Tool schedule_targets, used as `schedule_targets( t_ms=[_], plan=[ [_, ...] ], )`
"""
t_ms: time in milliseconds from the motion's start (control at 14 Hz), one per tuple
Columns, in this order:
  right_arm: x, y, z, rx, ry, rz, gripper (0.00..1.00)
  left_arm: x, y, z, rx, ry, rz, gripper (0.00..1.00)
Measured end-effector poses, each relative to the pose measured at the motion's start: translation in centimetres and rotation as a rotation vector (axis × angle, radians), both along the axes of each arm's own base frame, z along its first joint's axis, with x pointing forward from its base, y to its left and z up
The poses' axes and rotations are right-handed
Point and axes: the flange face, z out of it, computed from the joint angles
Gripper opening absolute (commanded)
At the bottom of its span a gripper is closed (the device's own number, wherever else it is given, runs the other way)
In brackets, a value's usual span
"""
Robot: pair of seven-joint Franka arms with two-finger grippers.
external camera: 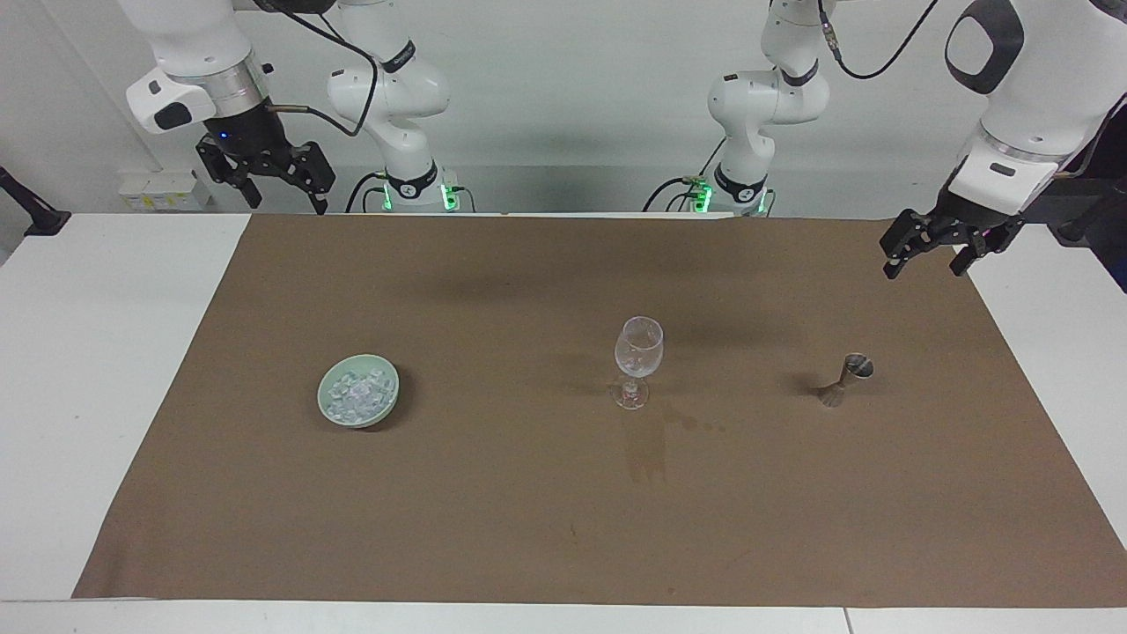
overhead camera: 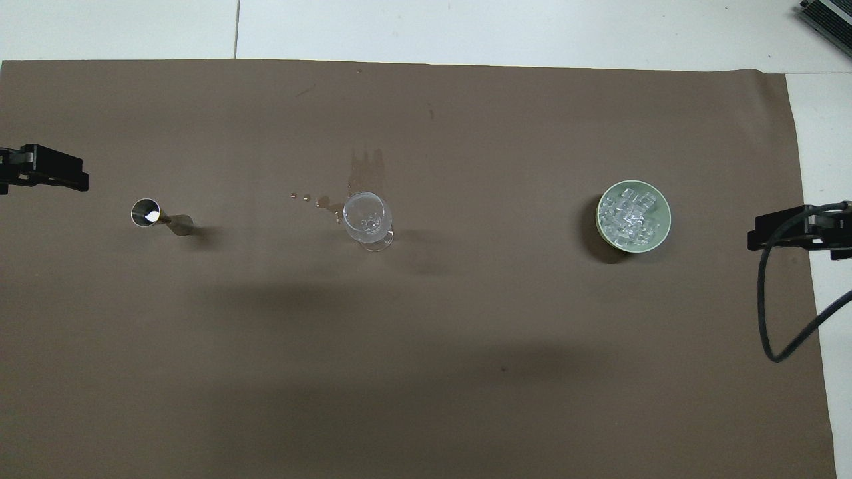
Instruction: Pour wine and add ice with both arms
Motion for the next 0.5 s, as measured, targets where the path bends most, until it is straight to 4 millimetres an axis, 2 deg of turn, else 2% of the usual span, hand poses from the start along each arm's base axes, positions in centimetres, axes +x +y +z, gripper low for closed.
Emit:
schedule_targets(
  t_ms=[499],
  plan=[
    [0.0,0.0,0.0,0.0,0.0,0.0,1.0,-0.46,0.22,-0.43,-0.008,0.046,0.006,1.0]
  ],
)
